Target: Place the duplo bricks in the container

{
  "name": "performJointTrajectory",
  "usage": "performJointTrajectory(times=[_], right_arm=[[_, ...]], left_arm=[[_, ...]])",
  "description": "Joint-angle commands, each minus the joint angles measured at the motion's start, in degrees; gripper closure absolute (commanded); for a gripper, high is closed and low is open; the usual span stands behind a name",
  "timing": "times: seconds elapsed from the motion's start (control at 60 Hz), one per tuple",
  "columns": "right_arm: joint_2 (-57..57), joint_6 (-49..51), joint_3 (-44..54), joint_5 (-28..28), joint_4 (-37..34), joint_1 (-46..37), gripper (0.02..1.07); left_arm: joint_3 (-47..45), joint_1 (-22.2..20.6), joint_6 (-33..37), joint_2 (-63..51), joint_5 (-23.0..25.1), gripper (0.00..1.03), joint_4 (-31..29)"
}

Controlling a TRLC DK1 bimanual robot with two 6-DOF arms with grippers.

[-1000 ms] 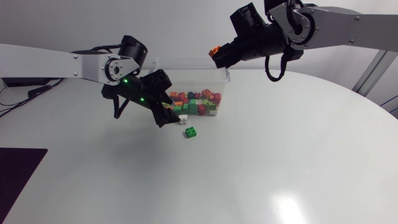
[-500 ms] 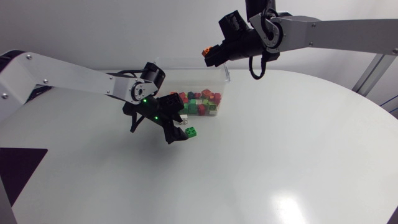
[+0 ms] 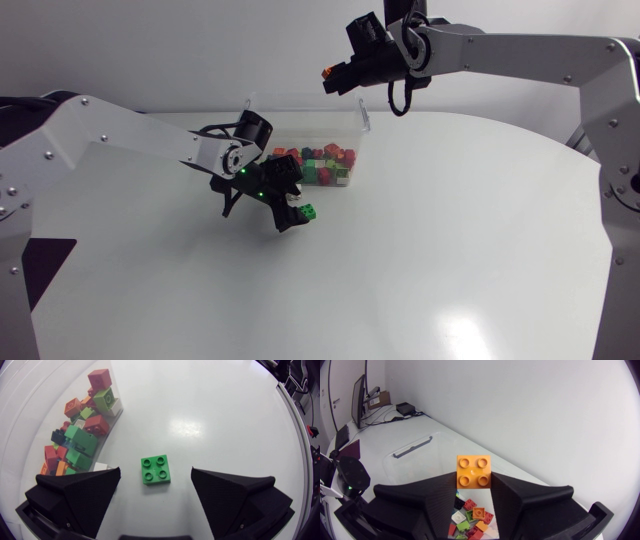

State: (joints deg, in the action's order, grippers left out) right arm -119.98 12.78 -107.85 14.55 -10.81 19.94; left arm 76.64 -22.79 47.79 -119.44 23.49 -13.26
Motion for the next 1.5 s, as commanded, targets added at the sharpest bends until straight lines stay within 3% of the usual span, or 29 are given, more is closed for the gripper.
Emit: performJointTrajectory(times=[0.0, 0.033, 0.067, 0.3, 0.367, 0.6, 0.667, 1.0, 1.483], right_arm=[[-2.6, -1.9, -2.5, -0.5, -1.1, -0.7, 0.27], [-2.6, -1.9, -2.5, -0.5, -1.2, -0.7, 0.14], [-2.4, -1.9, -2.4, -0.5, -1.4, -0.8, 0.09], [4.2, -1.6, 5.5, -0.5, -1.4, -0.3, 0.07], [7.3, -1.8, 9.6, -0.7, -1.1, 0.1, 0.07], [17.2, -3.0, 24.2, -2.3, 2.1, 2.2, 0.07], [18.9, -3.7, 27.3, -3.4, 2.6, 3.0, 0.07], [23.1, -6.8, 38.3, -9.1, 4.9, 7.8, 0.07], [10.6, -10.8, 35.7, -15.4, 4.7, 16.0, 0.07]], left_arm=[[1.8, -0.6, -0.3, -3.2, -0.2, 0.06, 1.3], [2.4, -0.7, -0.2, -3.7, -0.2, 0.06, 1.3], [2.7, -0.8, -0.2, -4.1, -0.2, 0.06, 1.3], [5.5, -1.1, -0.4, -7.1, -0.2, 0.09, 1.2], [5.8, -1.1, -0.4, -7.8, -0.2, 0.17, 1.2], [4.8, -0.9, -0.2, -7.9, -0.1, 0.72, 0.3], [4.0, -0.8, -0.2, -7.0, -0.1, 0.81, -0.2], [-6.9, -0.7, 1.7, 5.7, 0.0, 0.82, -2.0], [-12.6, 5.8, 1.7, 20.0, 2.3, 0.82, -4.8]])
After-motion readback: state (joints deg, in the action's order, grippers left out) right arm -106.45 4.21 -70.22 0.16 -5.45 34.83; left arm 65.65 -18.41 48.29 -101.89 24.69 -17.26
